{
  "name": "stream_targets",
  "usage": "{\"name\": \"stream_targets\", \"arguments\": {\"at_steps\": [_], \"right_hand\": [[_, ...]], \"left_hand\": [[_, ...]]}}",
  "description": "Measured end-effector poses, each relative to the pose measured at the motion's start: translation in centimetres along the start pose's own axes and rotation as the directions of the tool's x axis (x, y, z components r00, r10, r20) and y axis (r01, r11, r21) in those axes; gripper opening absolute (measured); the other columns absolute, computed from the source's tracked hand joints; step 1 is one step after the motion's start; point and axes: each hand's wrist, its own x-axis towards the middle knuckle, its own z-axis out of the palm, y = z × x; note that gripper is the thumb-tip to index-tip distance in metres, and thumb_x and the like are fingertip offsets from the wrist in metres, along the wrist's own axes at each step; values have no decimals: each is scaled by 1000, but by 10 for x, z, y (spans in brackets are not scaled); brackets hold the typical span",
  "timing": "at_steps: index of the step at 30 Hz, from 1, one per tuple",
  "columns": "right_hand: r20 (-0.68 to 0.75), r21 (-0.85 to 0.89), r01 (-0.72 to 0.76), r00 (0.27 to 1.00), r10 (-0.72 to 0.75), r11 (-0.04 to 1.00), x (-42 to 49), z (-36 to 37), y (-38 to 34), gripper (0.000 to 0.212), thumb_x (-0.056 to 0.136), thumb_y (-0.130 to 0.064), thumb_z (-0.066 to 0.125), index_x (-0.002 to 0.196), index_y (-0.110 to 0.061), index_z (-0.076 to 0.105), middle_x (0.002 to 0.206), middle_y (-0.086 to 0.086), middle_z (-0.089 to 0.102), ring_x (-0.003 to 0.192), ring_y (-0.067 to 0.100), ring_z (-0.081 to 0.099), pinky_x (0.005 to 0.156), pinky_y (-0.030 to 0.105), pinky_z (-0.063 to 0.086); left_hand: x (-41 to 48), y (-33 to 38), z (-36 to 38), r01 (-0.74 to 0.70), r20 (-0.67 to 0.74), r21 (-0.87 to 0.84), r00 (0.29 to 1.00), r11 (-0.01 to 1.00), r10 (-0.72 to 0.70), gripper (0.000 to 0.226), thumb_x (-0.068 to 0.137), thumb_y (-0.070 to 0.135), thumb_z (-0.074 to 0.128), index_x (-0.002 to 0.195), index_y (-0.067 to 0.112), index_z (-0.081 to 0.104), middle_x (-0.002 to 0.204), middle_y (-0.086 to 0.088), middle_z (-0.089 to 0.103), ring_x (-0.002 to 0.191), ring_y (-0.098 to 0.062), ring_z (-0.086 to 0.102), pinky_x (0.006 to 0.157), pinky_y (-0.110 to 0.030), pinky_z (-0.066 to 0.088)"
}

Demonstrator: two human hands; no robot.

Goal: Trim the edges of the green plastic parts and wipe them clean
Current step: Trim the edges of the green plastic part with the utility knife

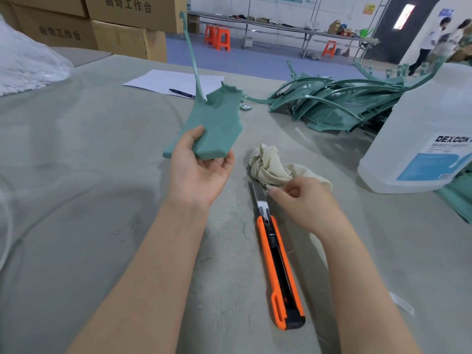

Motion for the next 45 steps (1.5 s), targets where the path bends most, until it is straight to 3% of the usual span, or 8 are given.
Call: {"name": "stream_targets", "arguments": {"at_steps": [5,9,13,18,21,25,35,45], "right_hand": [[287,-249,28,957,46,968,-12,-2,-11,69,59,-84,53,66,-16,46,60,0,46,54,15,44,55,30,34],[346,-364,103,938,32,926,-20,-1,-16,65,65,-76,65,56,-17,38,51,-5,38,48,13,39,51,28,32],[238,-265,27,970,39,964,-19,1,-20,47,77,-52,61,55,-15,43,52,1,51,55,22,55,56,33,47],[-12,339,23,1000,-21,941,-9,-3,-17,33,83,-41,60,81,-8,58,81,13,70,81,30,69,82,51,54],[-183,517,140,982,-51,844,-9,-1,-18,15,88,-38,62,91,-26,54,80,-10,68,75,14,72,74,34,56],[-260,451,269,952,-163,851,-8,2,-16,10,92,-30,62,93,-34,53,72,-17,63,68,5,67,66,21,51],[-363,353,299,917,-165,887,-7,14,-18,46,98,-49,47,76,-9,57,68,14,60,67,34,58,66,47,51],[-354,375,307,920,-171,874,-6,18,-19,46,98,-49,46,66,-17,55,55,3,54,62,31,58,65,52,51]], "left_hand": [[0,-1,1,-7,-23,1,1000,1000,7,6,91,16,57,87,14,61,81,-3,68,71,-18,61,65,-26,47],[0,-1,2,-9,-41,-3,999,1000,9,3,91,15,58,90,13,60,82,-4,68,71,-18,62,60,-27,50],[0,-4,2,-6,-38,17,999,1000,7,4,92,15,56,92,14,60,84,-4,67,70,-17,62,57,-25,51],[0,-3,1,-7,-53,16,999,1000,8,4,93,16,56,93,13,59,88,-5,65,73,-18,60,61,-27,50],[1,-3,1,2,-73,18,997,1000,-1,5,93,16,56,91,12,58,88,-7,64,71,-18,60,59,-25,50],[-1,-4,1,17,-107,59,994,998,-10,9,93,14,56,84,14,58,83,-5,65,72,-18,60,56,-22,51],[-4,-6,4,25,-81,117,997,993,-16,4,91,14,58,95,12,59,84,-5,66,70,-16,61,55,-22,51],[-6,-8,6,43,-104,84,994,996,-34,15,90,12,58,105,11,57,90,-7,63,75,-17,60,52,-20,50]]}}
